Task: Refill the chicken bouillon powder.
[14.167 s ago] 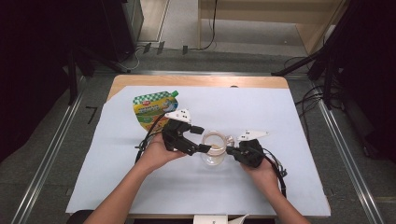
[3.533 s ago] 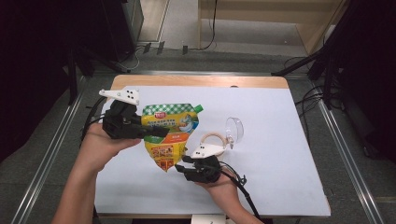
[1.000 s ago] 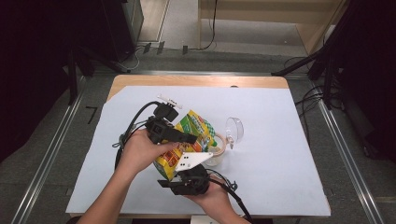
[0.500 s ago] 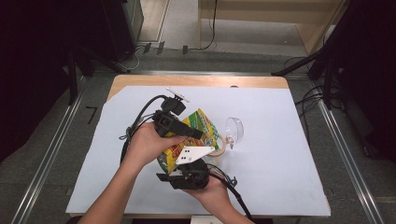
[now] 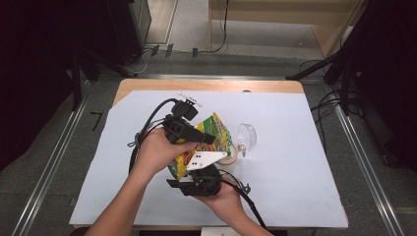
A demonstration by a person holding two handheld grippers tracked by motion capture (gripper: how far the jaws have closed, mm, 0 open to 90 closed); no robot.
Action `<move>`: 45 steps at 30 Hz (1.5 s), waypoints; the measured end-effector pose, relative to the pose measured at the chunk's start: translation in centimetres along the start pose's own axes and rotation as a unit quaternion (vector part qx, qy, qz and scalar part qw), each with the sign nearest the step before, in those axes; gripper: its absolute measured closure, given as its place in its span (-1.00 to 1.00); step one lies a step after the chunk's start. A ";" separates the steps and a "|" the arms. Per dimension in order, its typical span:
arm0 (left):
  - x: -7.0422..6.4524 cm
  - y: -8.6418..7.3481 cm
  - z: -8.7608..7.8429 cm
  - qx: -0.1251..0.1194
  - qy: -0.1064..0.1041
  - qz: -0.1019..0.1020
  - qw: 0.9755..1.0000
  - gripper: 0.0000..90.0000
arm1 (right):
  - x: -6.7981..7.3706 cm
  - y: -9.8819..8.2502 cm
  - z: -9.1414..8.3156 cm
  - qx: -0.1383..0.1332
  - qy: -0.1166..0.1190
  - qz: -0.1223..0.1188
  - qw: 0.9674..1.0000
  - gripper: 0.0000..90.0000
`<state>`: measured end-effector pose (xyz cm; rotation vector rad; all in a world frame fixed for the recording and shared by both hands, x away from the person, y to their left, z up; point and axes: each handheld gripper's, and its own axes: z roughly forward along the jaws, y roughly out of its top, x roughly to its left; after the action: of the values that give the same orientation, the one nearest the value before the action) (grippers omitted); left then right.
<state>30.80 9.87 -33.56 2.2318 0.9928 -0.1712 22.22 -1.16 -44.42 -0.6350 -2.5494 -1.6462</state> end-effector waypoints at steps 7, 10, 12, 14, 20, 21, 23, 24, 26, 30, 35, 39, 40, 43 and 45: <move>0.3 -0.1 -0.5 -0.011 -0.002 -0.001 1.000 0.57 | 0.1 0.3 0.1 -0.001 -0.006 -0.014 1.000 0.45; 0.5 -0.2 -0.6 -0.015 -0.013 -0.008 1.000 0.55 | 0.2 0.4 0.0 0.000 -0.006 -0.017 1.000 0.45; 0.5 -0.1 -0.7 -0.017 -0.015 -0.007 1.000 0.54 | 0.2 0.5 0.0 0.001 -0.008 -0.020 1.000 0.44; 0.5 -0.1 -0.7 -0.022 -0.014 -0.007 1.000 0.54 | 0.2 0.6 -0.1 0.000 -0.010 -0.025 1.000 0.40; 0.6 -0.1 -0.6 -0.017 -0.011 -0.012 1.000 0.52 | 0.4 0.6 -0.1 0.000 -0.010 -0.022 1.000 0.43; 0.5 -0.1 -0.6 -0.017 -0.012 -0.012 1.000 0.52 | 0.4 0.6 -0.2 0.000 -0.011 -0.022 1.000 0.46; 0.5 -0.1 -0.6 -0.018 -0.011 -0.011 1.000 0.51 | 0.4 0.6 -0.2 0.001 -0.011 -0.023 1.000 0.46; 0.5 -0.1 -0.6 -0.017 -0.012 -0.011 1.000 0.51 | 0.4 0.6 -0.2 0.000 -0.013 -0.023 1.000 0.46; 0.6 -0.1 -0.6 -0.017 -0.011 -0.013 1.000 0.51 | 0.5 0.6 -0.2 0.001 -0.014 -0.022 1.000 0.47; 0.6 -0.1 -0.6 -0.016 -0.015 -0.018 1.000 0.50 | 0.7 0.6 -0.2 0.001 -0.015 -0.020 1.000 0.47; 0.7 -0.1 -0.6 -0.019 -0.017 -0.018 1.000 0.48 | 0.7 0.6 -0.1 0.000 -0.017 -0.019 1.000 0.46; 0.7 -0.2 -0.6 -0.019 -0.016 -0.017 1.000 0.47 | 0.7 0.5 -0.2 -0.002 -0.015 -0.012 1.000 0.46; 0.7 -0.2 -0.6 -0.019 -0.016 -0.017 1.000 0.47 | 0.7 0.4 -0.2 -0.002 -0.015 -0.011 1.000 0.47; 0.5 -0.2 -0.6 -0.019 -0.016 -0.013 1.000 0.50 | 0.7 0.4 -0.2 -0.002 -0.017 -0.010 1.000 0.47; 0.3 -0.1 -0.7 -0.019 -0.013 -0.004 1.000 0.50 | 0.8 0.5 -0.2 -0.004 -0.018 -0.010 1.000 0.47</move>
<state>30.81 10.56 -33.21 2.1862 0.9835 -0.1838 21.61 -0.93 -43.68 -0.6468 -2.5832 -1.6683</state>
